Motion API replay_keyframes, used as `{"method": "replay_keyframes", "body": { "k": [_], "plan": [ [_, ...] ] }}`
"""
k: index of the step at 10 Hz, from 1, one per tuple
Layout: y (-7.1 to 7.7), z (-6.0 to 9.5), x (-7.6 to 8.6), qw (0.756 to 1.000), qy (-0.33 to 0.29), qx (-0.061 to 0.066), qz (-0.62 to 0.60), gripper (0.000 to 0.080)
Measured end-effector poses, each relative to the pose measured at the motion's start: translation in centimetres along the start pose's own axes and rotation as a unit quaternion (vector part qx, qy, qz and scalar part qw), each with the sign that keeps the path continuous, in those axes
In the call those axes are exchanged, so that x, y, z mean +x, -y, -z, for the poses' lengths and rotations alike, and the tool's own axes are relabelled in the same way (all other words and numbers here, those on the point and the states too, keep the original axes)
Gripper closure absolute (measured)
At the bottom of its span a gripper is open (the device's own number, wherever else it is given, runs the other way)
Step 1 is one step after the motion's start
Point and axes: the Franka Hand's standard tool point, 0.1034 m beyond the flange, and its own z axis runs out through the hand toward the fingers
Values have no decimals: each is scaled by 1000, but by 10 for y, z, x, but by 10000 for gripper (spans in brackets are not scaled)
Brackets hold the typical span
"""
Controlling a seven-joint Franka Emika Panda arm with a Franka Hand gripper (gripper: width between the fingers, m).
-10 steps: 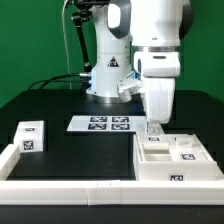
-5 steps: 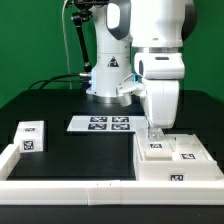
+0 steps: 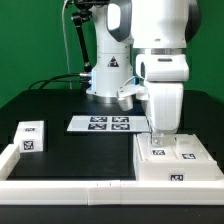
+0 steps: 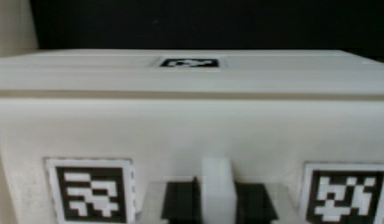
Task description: Assemble cabinet
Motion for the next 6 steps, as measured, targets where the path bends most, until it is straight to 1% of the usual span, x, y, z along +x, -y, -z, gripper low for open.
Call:
{"method": "replay_keyframes", "body": {
  "k": [1,5,6],
  "plan": [
    [-1,-1,0,1000,1,3,-1,724],
    [-1,1,-1,1000,2,4,-4,722],
    [-1,1,-2,1000,3,4,0,653]
  ]
}}
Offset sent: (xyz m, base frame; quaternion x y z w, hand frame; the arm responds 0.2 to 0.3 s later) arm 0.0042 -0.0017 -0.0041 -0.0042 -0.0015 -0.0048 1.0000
